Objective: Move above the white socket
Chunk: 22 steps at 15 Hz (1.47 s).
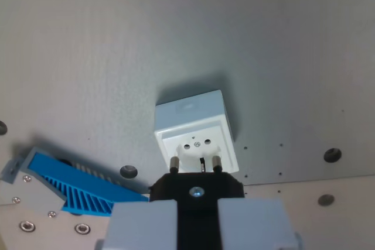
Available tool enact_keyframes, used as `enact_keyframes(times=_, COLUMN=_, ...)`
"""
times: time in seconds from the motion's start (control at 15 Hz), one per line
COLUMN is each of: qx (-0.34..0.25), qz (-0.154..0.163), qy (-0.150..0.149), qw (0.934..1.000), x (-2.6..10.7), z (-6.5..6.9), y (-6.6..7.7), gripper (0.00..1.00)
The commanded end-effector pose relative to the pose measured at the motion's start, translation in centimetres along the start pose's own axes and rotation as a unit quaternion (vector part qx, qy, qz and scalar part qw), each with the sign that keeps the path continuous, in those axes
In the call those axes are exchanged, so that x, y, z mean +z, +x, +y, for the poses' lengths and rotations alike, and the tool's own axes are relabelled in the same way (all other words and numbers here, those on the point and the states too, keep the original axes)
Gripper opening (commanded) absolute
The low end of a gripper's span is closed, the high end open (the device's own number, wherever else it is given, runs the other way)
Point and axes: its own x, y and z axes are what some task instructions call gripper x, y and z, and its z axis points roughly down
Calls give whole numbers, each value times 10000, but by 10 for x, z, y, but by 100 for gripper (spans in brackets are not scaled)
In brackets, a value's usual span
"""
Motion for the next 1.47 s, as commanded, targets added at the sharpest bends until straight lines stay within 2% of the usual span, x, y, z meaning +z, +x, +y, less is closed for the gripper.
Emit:
enact_keyframes(times=0.07, qx=-459, qz=481, qy=72, qw=9978, x=12, z=0, y=-8, gripper=0)
enact_keyframes(times=1.47, qx=-1261, qz=478, qy=-22, qw=9909, x=87, z=1, y=-57, gripper=0)
